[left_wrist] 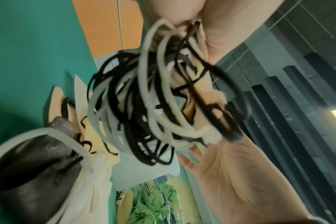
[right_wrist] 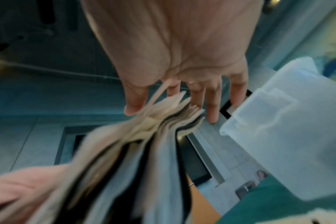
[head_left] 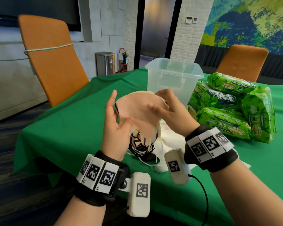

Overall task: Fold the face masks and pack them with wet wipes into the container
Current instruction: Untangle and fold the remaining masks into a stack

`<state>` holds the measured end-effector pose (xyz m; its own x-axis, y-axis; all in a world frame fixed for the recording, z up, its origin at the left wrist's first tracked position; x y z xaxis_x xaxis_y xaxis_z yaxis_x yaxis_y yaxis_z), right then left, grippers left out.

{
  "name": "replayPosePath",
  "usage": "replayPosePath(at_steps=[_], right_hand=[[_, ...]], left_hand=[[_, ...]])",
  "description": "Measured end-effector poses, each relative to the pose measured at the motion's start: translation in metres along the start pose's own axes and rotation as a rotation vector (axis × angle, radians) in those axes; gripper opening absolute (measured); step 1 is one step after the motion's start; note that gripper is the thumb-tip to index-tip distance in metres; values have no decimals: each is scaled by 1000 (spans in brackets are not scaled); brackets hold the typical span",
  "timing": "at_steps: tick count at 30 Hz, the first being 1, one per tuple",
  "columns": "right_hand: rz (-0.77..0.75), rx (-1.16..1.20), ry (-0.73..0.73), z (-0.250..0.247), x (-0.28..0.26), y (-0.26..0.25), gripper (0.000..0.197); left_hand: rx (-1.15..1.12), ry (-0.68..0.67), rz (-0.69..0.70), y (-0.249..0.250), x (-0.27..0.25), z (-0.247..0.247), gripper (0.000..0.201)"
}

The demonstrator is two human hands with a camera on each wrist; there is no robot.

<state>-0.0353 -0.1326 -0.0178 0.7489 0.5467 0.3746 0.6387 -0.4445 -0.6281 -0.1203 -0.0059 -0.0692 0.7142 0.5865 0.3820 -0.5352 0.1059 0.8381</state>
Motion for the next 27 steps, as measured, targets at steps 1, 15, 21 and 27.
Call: replayPosePath(at_steps=[1, 15, 21, 27], right_hand=[[-6, 96, -17, 2, -3, 0, 31], [327, 463, -156, 40, -12, 30, 90], [86, 676, -14, 17, -9, 12, 27], [-17, 325, -144, 5, -3, 9, 26]], left_hand=[[4, 9, 3, -1, 0, 1, 72], [-33, 150, 19, -8, 1, -4, 56], [48, 27, -29, -4, 7, -11, 44], [254, -218, 10, 0, 16, -14, 55]])
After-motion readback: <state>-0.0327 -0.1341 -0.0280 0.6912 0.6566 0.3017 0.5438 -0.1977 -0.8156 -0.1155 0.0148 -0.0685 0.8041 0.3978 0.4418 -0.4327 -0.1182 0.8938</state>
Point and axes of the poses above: each hand's wrist, its own x-axis towards the middle knuckle, its own z-axis out of the palm, y = z × x, the point moved 5 cm from there along x, towards the middle knuckle, and after that the axes turned 2 degrees about -x, right-handed, at the moved point
